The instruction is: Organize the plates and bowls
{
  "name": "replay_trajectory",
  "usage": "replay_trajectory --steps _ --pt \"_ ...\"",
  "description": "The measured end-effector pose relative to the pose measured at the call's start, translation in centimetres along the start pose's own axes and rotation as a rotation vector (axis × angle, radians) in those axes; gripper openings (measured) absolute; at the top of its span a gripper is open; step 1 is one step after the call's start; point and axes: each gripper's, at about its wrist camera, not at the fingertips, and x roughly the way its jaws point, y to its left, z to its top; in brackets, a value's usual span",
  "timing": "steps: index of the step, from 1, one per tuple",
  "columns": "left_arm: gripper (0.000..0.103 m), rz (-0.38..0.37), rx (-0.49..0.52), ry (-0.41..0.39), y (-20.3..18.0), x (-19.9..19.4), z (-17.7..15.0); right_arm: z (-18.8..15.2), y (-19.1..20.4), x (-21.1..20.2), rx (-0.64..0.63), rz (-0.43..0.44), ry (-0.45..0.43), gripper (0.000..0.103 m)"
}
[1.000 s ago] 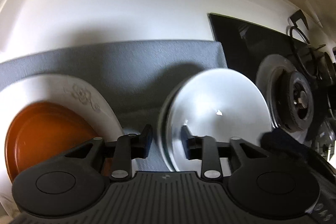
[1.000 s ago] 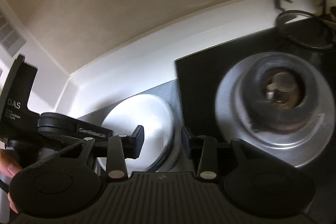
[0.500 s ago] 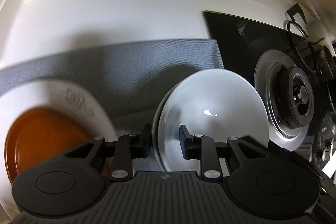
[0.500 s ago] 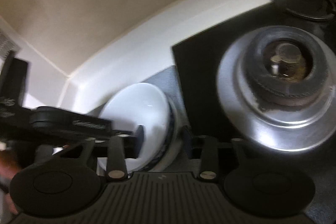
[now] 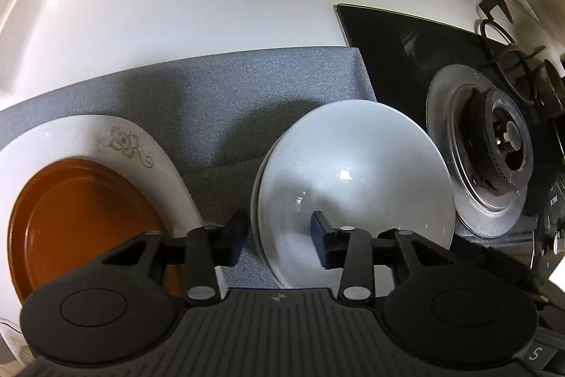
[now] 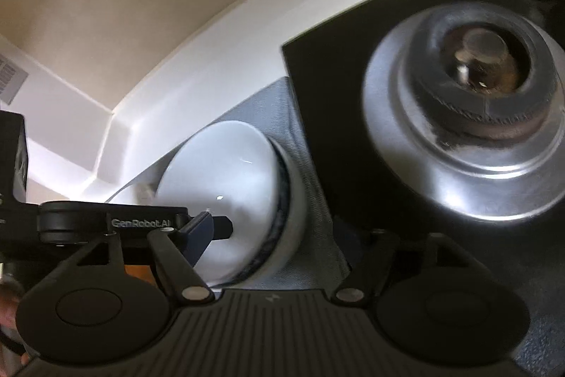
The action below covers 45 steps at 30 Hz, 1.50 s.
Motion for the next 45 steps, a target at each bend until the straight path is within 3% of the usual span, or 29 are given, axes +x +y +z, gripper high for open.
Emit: replay_trajectory --steps 4,7,9,12,18,24,28,33,45 --pt "0.047 0.009 -0.001 -0.027 -0.3 -0.1 -0.3 -0.1 -0.2 -0.1 0.004 -0.006 -0.016 0.078" --pt "0.043 0.019 0.029 -0.021 -0.8 -0.2 -0.5 -0.2 0.0 -0.4 -0.009 0.020 -0.020 0.056" --pt "0.041 0.032 0.031 -0.023 -1.1 -0.4 -0.8 -0.3 0.4 -0.6 -0.025 -0.009 -0.026 0.040" --pt "0.036 0.039 0.019 -0.026 -1.1 -0.8 -1.0 -0.4 1.2 -0.9 -0.079 -0.067 -0.030 0.033" --pt "0.034 0.074 0.051 -0.047 -2.1 -2.6 -2.1 0.1 1.7 -1.9 -0.090 -0.084 -0.025 0.032" --pt "0.034 0.052 0.033 -0.081 -1.8 -4.7 -2.3 0.7 3.4 -3.3 -0.172 -0.090 -0.039 0.032" --pt "0.034 0.037 -0.012 -0.053 -1.0 -4.5 -2.4 0.8 3.3 -3.4 -0.156 -0.077 -0.021 0.032" --pt "0.034 0.046 -0.025 -0.078 -0.1 -6.5 -3.2 0.0 5.0 -4.2 -0.190 -0.077 -0.040 0.032" --pt "0.034 0.168 -0.057 -0.199 4.1 -14.4 -4.6 -1.5 11.3 -6.2 -0.220 0.113 -0.049 0.033"
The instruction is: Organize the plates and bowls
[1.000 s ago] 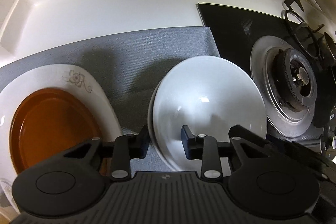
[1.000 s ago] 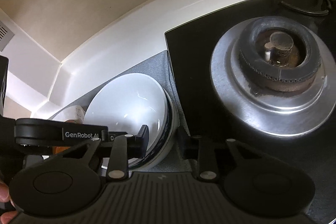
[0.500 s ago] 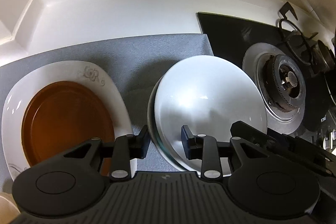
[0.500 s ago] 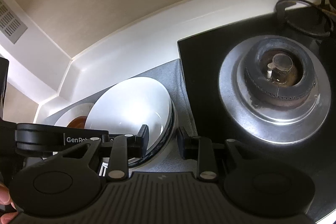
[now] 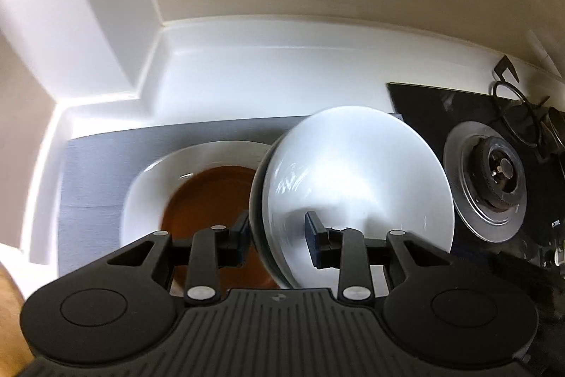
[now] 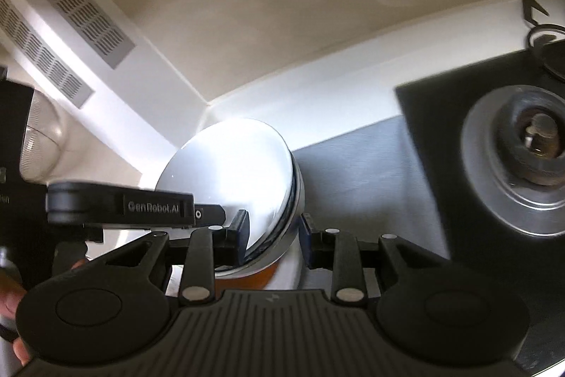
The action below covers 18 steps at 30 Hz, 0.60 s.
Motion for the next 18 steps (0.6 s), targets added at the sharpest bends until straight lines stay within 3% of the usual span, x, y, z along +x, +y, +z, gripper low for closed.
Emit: replay_trajectory --steps 8,18 --pt "0.035 0.013 -0.121 0.028 5.1 -1.9 -1.8 0.8 3.6 1.6 -0.037 0.070 0.078 0.033" --pt "0.035 0.096 -0.355 -0.007 14.1 -6.8 -6.4 -1.1 14.0 3.9 -0.249 0.191 0.212 0.033"
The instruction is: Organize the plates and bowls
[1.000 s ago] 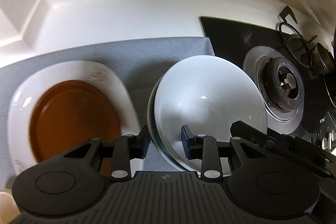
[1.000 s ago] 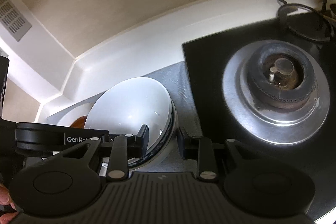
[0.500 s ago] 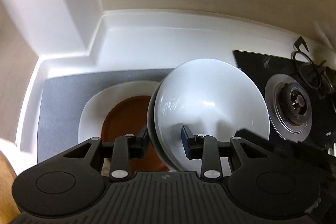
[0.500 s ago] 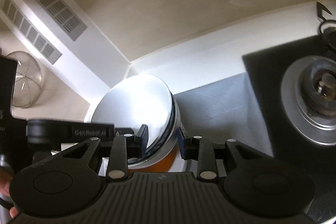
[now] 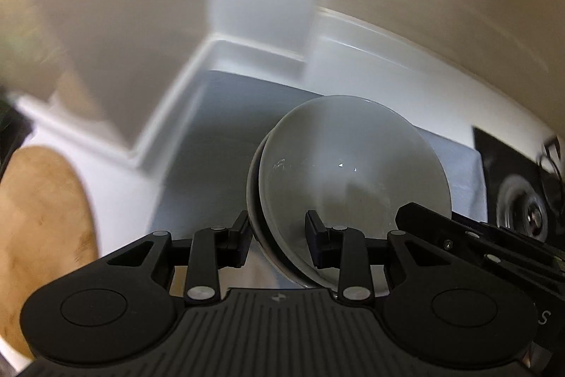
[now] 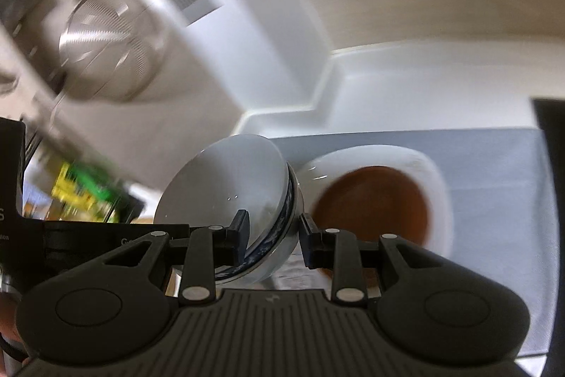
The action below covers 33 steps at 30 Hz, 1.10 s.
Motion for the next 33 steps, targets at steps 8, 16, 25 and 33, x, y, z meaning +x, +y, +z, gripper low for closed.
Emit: replay_trajectory --steps 8,16,25,33 --pt "0.035 0.050 -0.112 0.010 6.2 -1.7 -3.0 -1.5 6.4 2.5 -0.159 0.070 0.112 0.033" --pt "0.034 0.021 -0.183 0.096 8.9 0.9 -5.7 -4.3 7.2 5.4 -0.187 0.036 0.236 0.033" --pt "0.034 0.018 -0.159 0.120 10.2 2.6 -6.5 -7.0 7.4 7.3 -0.235 0.005 0.312 0.033" --pt "0.034 -0.006 -0.141 0.156 10.4 5.0 -7.4 -8.2 6.7 8.4 -0.273 -0.039 0.347 0.033"
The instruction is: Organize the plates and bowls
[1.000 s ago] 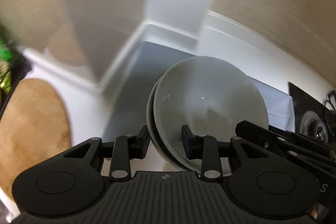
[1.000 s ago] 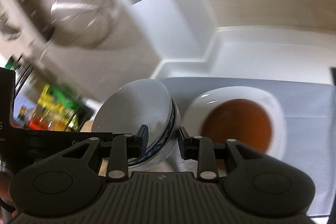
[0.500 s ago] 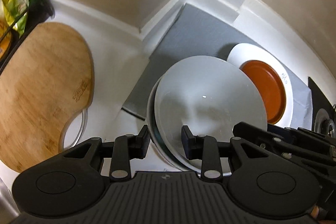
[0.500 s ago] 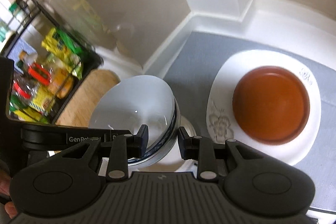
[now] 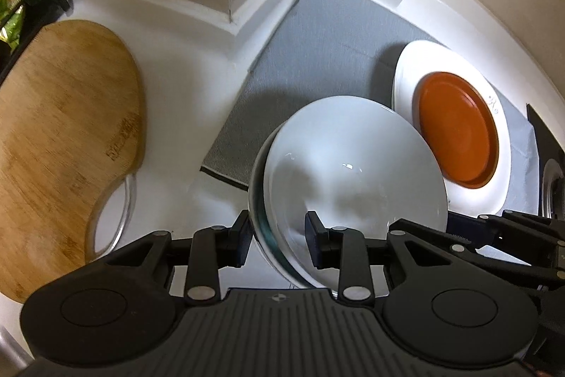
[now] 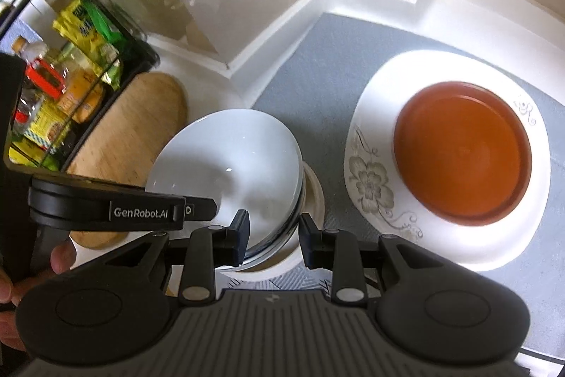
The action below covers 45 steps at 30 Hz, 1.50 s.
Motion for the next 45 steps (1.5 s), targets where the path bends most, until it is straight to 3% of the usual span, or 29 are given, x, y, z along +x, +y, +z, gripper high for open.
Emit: replay_trajectory --steps 7,11,17,20,23,30,31,34,39,42,45 --pt "0.033 0.001 0.107 -0.026 -0.7 0.5 -0.8 -1.1 -0.2 0.9 -0.028 -0.028 0.033 0.033" --pt "0.033 -0.050 0.118 -0.042 0.1 -0.3 -0.8 -1.1 -0.6 0.5 -0.031 0.000 0.041 0.036" --pt "0.033 -0.099 0.200 -0.149 0.4 -3.0 -0.9 0.1 -1.1 -1.3 -0.038 0.010 -0.020 0.036" --pt "0.025 -0.090 0.192 -0.121 0.7 -2.4 -1.0 0.5 -1.3 -0.8 -0.035 0.016 0.016 0.030" --pt "0.025 -0.123 0.151 -0.109 1.5 -1.9 -1.2 0.0 -1.0 -0.7 -0.070 0.011 0.041 0.021" --pt "0.027 -0.137 0.121 -0.103 2.0 -0.9 -0.8 -0.6 -0.8 -0.7 -0.089 0.010 0.022 0.021" --pt "0.033 -0.141 0.108 -0.101 2.3 -0.9 -0.7 -0.6 -0.8 -1.0 -0.082 0.011 0.016 0.021" --pt "0.050 -0.147 0.061 -0.100 3.6 -0.7 -0.6 -0.6 -1.8 -2.2 -0.021 0.025 -0.041 0.028" --pt "0.051 -0.217 0.018 -0.035 4.6 0.9 0.3 -0.1 -4.9 -2.3 0.122 0.108 -0.036 0.056" --pt "0.051 -0.278 -0.037 0.035 5.0 2.9 0.7 -0.4 -6.1 -1.3 0.203 0.174 -0.023 0.059" --pt "0.056 -0.314 -0.134 0.083 5.8 4.8 0.9 -0.8 -6.8 0.1 0.266 0.169 -0.026 0.059"
